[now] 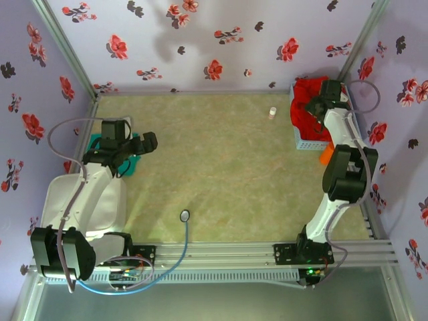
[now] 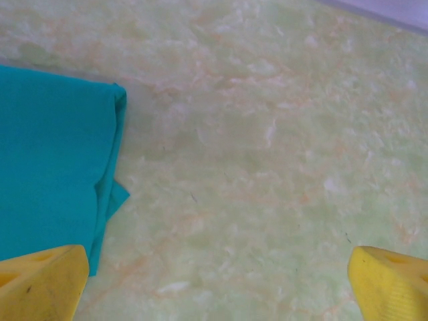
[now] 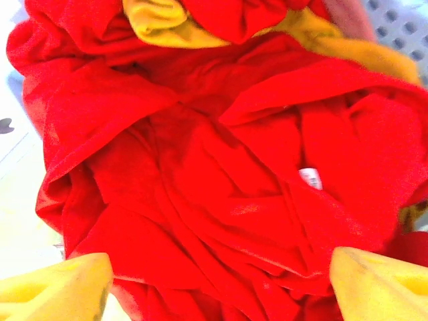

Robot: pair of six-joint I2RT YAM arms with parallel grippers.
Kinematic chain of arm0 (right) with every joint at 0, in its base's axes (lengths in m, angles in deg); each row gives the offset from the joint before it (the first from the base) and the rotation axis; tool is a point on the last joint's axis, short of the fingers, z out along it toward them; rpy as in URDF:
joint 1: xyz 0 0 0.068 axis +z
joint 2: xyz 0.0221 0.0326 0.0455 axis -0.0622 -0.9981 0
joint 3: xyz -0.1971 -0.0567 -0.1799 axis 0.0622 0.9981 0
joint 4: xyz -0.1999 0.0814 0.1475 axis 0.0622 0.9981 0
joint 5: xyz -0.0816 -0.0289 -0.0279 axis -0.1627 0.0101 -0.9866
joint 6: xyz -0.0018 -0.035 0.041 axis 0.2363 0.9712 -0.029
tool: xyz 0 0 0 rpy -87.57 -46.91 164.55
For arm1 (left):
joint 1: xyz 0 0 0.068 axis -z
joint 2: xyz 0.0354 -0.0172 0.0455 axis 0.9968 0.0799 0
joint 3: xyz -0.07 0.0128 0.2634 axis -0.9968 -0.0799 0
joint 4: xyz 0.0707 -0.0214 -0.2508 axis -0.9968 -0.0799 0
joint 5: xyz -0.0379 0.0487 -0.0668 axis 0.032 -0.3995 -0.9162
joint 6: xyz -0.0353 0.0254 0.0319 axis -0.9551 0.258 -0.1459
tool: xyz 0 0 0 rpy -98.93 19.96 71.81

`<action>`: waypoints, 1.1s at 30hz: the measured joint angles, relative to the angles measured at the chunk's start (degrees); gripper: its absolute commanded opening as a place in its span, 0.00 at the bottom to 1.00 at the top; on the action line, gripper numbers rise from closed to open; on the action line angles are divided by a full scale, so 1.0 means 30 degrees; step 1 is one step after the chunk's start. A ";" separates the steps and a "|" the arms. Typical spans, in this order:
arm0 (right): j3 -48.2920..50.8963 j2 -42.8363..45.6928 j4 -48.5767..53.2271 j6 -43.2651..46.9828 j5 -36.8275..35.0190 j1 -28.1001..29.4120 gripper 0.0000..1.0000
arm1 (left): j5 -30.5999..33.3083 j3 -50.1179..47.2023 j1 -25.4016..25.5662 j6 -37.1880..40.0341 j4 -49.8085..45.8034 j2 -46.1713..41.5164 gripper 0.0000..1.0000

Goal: Fold and stack the t-shirts

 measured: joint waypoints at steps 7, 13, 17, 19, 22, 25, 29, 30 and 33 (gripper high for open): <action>-0.1712 -0.2353 0.0291 0.0219 0.2419 0.0058 0.76 | -0.0423 -0.0721 0.0299 -0.0262 -0.0503 -0.0087 1.00; -0.1712 -0.2980 0.0022 0.0444 0.3876 0.0270 0.70 | -0.0568 -0.1858 0.0568 -0.0656 -0.0699 -0.0707 1.00; -0.1661 -0.3461 -0.0393 0.0663 0.4284 0.0423 0.55 | -0.0612 -0.2586 0.0597 -0.0940 -0.0648 -0.1268 0.99; -0.1581 -0.3526 -0.0532 0.0780 0.4430 0.0452 0.43 | -0.0663 -0.2892 0.0612 -0.1129 -0.0648 -0.1435 0.99; -0.1574 -0.3526 -0.0860 0.0911 0.4546 0.0532 0.24 | -0.0663 -0.3118 0.0634 -0.1209 -0.0641 -0.1494 0.99; -0.1574 -0.3519 -0.1188 0.0933 0.4532 0.0648 0.10 | -0.0663 -0.3242 0.0634 -0.1217 -0.0648 -0.1508 0.99; -0.1574 -0.3468 -0.1304 0.1020 0.3942 0.0656 0.00 | -0.0670 -0.3264 0.0670 -0.1217 -0.0641 -0.1523 0.99; -0.1552 -0.3461 -0.1304 0.1005 0.3759 0.0641 0.00 | -0.0663 -0.3264 0.0670 -0.1217 -0.0641 -0.1523 0.99; -0.1311 -0.3220 -0.1311 0.0998 0.3308 0.0568 0.00 | -0.0670 -0.3264 0.0670 -0.1217 -0.0634 -0.1523 0.99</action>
